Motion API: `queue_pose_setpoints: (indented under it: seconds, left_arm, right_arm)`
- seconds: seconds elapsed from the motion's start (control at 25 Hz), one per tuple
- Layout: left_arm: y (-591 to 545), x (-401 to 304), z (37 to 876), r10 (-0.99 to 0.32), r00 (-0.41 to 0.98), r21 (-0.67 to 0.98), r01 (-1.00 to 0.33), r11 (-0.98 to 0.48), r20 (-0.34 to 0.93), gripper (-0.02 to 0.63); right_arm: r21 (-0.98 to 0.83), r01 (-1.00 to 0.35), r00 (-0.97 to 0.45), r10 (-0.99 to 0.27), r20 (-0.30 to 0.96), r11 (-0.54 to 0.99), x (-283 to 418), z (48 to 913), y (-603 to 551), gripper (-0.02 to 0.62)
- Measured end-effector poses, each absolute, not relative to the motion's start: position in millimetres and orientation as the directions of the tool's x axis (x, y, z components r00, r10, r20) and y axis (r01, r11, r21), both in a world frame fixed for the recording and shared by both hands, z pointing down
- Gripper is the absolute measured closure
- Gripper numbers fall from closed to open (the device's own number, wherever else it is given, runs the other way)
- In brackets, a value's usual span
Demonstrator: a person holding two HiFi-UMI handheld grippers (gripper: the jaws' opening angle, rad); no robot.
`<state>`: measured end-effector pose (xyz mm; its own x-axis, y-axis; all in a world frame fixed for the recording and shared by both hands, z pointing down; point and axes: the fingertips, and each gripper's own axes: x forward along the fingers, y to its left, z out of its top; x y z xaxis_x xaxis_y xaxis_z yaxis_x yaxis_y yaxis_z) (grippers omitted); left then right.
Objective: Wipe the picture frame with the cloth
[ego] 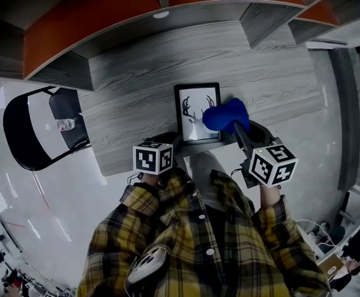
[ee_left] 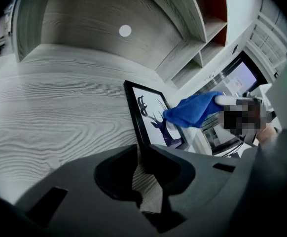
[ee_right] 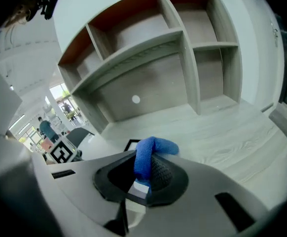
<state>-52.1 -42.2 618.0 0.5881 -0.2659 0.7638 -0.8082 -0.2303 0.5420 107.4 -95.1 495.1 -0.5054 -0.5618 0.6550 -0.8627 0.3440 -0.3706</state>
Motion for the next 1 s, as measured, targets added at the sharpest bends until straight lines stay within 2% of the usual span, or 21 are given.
queue_pose_setpoints:
  seconds: [0.28, 0.6, 0.76, 1.0]
  left_arm:
    - [-49, -22, 620, -0.241, 0.598, 0.521, -0.793, -0.316, 0.765, 0.534]
    - [-64, -5, 598, -0.287, 0.567, 0.447, -0.805, -0.389, 0.772, 0.532]
    - [-85, -20, 556, -0.411, 0.57, 0.427, -0.815, -0.392, 0.712, 0.533]
    - [-125, -44, 445, -0.641, 0.588, 0.407, -0.807, -0.427, 0.493, 0.535]
  right_arm:
    - [-0.322, -0.84, -0.543, -0.693, 0.475, 0.437, 95, 396, -122, 0.554]
    - [-0.275, -0.819, -0.574, -0.726, 0.379, 0.504, 83, 335, -121, 0.554]
    - [-0.257, -0.792, -0.61, -0.721, 0.328, 0.554, 70, 315, -122, 0.554]
    - [-0.214, -0.74, -0.672, -0.696, 0.252, 0.637, 43, 283, -129, 0.554]
